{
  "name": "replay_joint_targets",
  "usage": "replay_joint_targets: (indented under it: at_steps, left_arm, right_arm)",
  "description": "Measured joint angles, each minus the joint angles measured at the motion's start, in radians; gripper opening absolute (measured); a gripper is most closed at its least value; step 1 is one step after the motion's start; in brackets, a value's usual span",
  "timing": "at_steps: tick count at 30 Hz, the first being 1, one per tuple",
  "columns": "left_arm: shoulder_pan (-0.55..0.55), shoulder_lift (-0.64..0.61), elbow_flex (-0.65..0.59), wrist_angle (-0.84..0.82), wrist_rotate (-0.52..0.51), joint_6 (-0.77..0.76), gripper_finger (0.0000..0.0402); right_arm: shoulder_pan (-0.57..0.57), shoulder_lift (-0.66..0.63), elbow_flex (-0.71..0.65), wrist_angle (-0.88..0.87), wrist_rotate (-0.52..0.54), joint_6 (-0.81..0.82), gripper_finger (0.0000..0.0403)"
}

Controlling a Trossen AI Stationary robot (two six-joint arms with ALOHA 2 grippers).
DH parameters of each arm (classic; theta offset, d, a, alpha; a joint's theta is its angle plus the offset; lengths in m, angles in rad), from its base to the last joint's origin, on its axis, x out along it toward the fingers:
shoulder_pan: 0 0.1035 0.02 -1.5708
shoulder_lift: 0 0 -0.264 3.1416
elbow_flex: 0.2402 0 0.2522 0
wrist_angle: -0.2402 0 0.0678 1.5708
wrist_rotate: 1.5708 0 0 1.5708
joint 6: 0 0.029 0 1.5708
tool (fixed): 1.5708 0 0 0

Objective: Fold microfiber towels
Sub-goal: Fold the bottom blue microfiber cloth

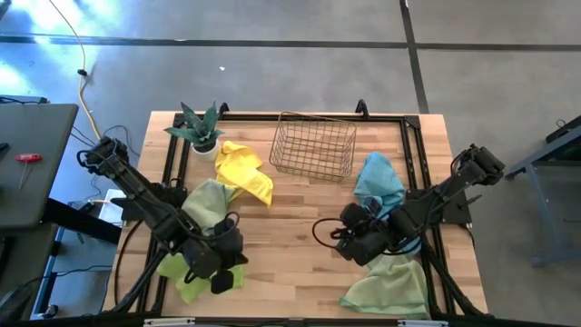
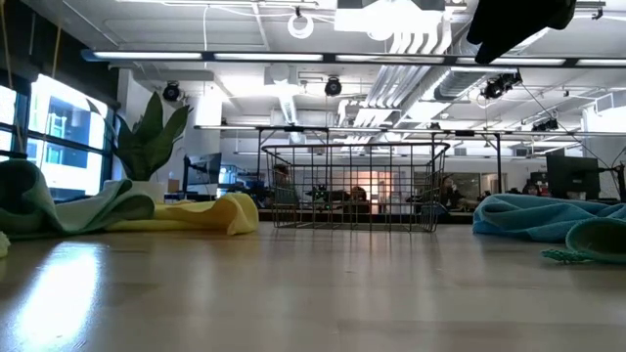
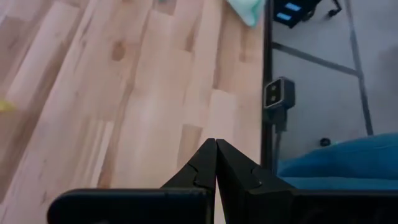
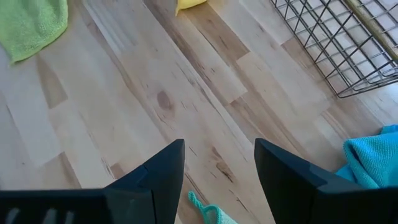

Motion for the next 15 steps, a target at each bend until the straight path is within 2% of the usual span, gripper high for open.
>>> replay_joint_targets:
  at_steps: [8, 15]
  left_arm:
    - [0.035, -0.001, -0.004, 0.010, -0.019, 0.065, 0.0000]
    - [0.086, -0.001, -0.004, 0.010, -0.006, 0.146, 0.0000]
  right_arm:
    - [-0.014, 0.000, 0.000, -0.002, -0.117, 0.094, 0.0188]
    - [-0.039, 0.000, 0.000, -0.011, -0.173, 0.140, 0.0188]
